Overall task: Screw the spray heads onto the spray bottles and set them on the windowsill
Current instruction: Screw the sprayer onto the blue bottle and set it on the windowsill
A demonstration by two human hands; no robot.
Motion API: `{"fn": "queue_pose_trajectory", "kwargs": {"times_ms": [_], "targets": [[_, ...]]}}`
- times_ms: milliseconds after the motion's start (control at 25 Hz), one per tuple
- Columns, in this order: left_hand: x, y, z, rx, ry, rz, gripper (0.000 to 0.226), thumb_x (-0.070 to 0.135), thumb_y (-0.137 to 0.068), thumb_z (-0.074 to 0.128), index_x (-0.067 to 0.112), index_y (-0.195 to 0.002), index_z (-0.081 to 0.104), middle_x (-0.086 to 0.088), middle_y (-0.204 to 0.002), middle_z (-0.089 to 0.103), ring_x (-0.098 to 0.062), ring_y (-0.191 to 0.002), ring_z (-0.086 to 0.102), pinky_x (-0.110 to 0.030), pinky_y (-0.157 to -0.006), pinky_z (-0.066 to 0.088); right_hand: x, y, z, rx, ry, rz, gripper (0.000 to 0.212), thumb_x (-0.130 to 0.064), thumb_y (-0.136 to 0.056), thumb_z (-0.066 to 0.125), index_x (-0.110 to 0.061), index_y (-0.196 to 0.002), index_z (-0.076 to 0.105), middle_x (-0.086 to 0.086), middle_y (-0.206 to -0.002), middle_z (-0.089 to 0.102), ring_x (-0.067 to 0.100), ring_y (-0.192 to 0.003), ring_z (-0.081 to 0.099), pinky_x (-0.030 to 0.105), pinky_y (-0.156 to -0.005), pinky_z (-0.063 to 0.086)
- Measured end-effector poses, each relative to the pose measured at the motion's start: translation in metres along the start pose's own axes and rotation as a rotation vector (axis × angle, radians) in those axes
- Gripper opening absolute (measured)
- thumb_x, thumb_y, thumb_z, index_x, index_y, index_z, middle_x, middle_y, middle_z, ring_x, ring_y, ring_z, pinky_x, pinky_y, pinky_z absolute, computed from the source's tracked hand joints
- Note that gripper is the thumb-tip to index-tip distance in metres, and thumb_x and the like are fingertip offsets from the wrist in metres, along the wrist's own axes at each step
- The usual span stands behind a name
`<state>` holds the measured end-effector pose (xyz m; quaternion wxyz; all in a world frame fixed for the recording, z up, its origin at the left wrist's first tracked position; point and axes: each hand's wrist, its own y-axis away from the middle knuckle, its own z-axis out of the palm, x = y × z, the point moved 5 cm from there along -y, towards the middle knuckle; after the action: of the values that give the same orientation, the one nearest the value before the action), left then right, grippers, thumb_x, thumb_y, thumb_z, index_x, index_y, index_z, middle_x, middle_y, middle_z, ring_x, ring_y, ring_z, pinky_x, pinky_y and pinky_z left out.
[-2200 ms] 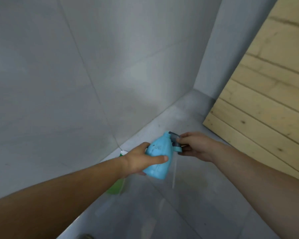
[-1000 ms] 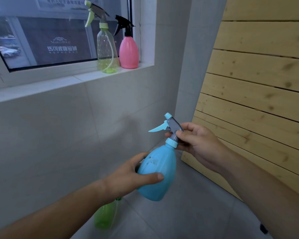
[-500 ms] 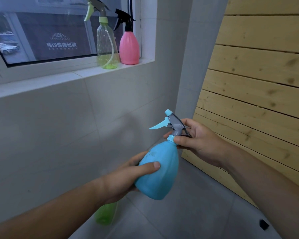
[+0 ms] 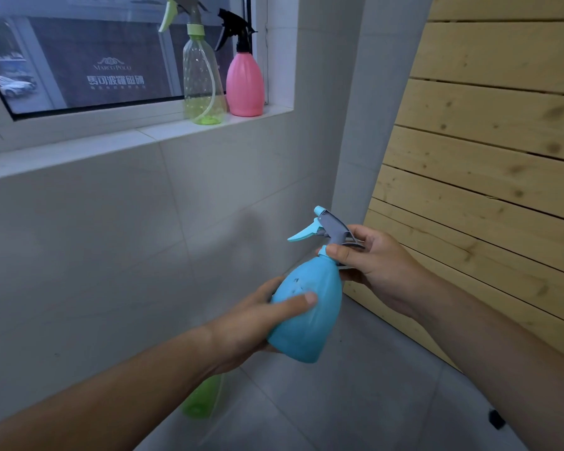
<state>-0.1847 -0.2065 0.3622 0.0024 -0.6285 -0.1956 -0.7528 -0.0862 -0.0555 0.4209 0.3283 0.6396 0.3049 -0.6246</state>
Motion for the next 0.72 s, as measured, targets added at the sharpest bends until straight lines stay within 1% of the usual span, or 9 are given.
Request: {"fn": "queue_pose_trajectory", "kwargs": {"times_ms": [80, 240, 320, 400, 440, 520, 560, 600, 720], "targets": [[-0.001, 0.001, 0.0, -0.016, 0.035, -0.024, 0.051, 0.044, -0.079, 0.067, 0.034, -0.129, 0.063, -0.001, -0.118, 0.076, -0.018, -0.101, 0.075, -0.031, -0.073, 0.059, 0.001, -0.001, 0.0, 0.016, -0.015, 0.011, 0.028, -0.01, -0.087, 0.069, -0.013, -0.115, 0.066, 0.019, -0.11, 0.073, 0.021, -0.09, 0.073, 0.029, -0.073, 0.057], [-0.001, 0.002, -0.002, 0.026, -0.082, -0.021, 0.074, 0.049, -0.063, 0.084, 0.024, -0.13, 0.063, -0.004, -0.121, 0.075, -0.023, -0.106, 0.075, -0.037, -0.084, 0.06, 0.008, -0.001, 0.002, 0.015, -0.028, 0.042, 0.025, -0.013, -0.088, 0.068, -0.014, -0.113, 0.068, 0.016, -0.106, 0.075, 0.021, -0.09, 0.072, 0.033, -0.078, 0.057], [-0.002, 0.002, -0.003, 0.031, -0.067, -0.016, 0.078, 0.047, -0.059, 0.088, 0.022, -0.128, 0.061, -0.005, -0.12, 0.075, -0.024, -0.105, 0.075, -0.04, -0.085, 0.061, 0.008, -0.002, 0.006, 0.006, -0.039, 0.046, 0.024, -0.013, -0.089, 0.067, -0.013, -0.113, 0.068, 0.014, -0.104, 0.076, 0.02, -0.088, 0.072, 0.032, -0.077, 0.057], [-0.003, 0.004, -0.001, -0.013, -0.014, -0.033, 0.085, 0.046, -0.058, 0.09, 0.021, -0.132, 0.057, -0.007, -0.124, 0.073, -0.026, -0.108, 0.074, -0.041, -0.082, 0.06, 0.007, -0.001, 0.008, -0.004, -0.055, 0.041, 0.023, -0.013, -0.09, 0.065, -0.012, -0.113, 0.068, 0.014, -0.103, 0.075, 0.018, -0.085, 0.072, 0.03, -0.074, 0.057], [-0.004, 0.004, 0.0, -0.051, 0.04, -0.047, 0.083, 0.048, -0.062, 0.088, 0.021, -0.135, 0.057, -0.008, -0.127, 0.072, -0.027, -0.11, 0.073, -0.041, -0.082, 0.06, 0.006, -0.001, 0.009, -0.007, -0.064, 0.042, 0.023, -0.012, -0.091, 0.065, -0.011, -0.113, 0.068, 0.015, -0.102, 0.075, 0.018, -0.084, 0.071, 0.029, -0.073, 0.056], [0.0, 0.007, 0.003, -0.116, 0.178, -0.054, 0.062, 0.049, -0.079, 0.073, 0.02, -0.133, 0.063, -0.008, -0.125, 0.073, -0.025, -0.108, 0.072, -0.04, -0.081, 0.06, 0.005, -0.001, 0.009, -0.01, -0.084, 0.043, 0.021, -0.013, -0.092, 0.063, -0.011, -0.112, 0.068, 0.014, -0.098, 0.074, 0.017, -0.081, 0.07, 0.028, -0.071, 0.056], [0.003, 0.008, 0.005, -0.111, 0.189, -0.05, 0.055, 0.047, -0.083, 0.065, 0.019, -0.13, 0.066, -0.008, -0.122, 0.075, -0.024, -0.104, 0.073, -0.038, -0.079, 0.06, 0.004, -0.001, 0.009, -0.01, -0.09, 0.041, 0.021, -0.013, -0.092, 0.063, -0.011, -0.112, 0.068, 0.014, -0.098, 0.074, 0.018, -0.081, 0.07, 0.028, -0.072, 0.056], [0.006, 0.008, 0.005, -0.079, 0.136, -0.031, 0.051, 0.045, -0.083, 0.063, 0.019, -0.128, 0.067, -0.007, -0.119, 0.076, -0.023, -0.102, 0.074, -0.037, -0.08, 0.06, 0.004, -0.001, 0.01, -0.011, -0.091, 0.039, 0.02, -0.013, -0.092, 0.063, -0.011, -0.111, 0.069, 0.014, -0.099, 0.074, 0.018, -0.081, 0.07, 0.028, -0.072, 0.056], [0.011, 0.006, 0.004, 0.023, -0.101, 0.082, 0.055, 0.041, -0.074, 0.079, 0.025, -0.125, 0.066, 0.0, -0.113, 0.079, -0.019, -0.101, 0.076, -0.035, -0.085, 0.06, 0.005, 0.0, 0.011, -0.005, -0.072, 0.027, 0.02, -0.013, -0.091, 0.065, -0.012, -0.11, 0.069, 0.018, -0.105, 0.074, 0.018, -0.084, 0.072, 0.029, -0.073, 0.056]]}}
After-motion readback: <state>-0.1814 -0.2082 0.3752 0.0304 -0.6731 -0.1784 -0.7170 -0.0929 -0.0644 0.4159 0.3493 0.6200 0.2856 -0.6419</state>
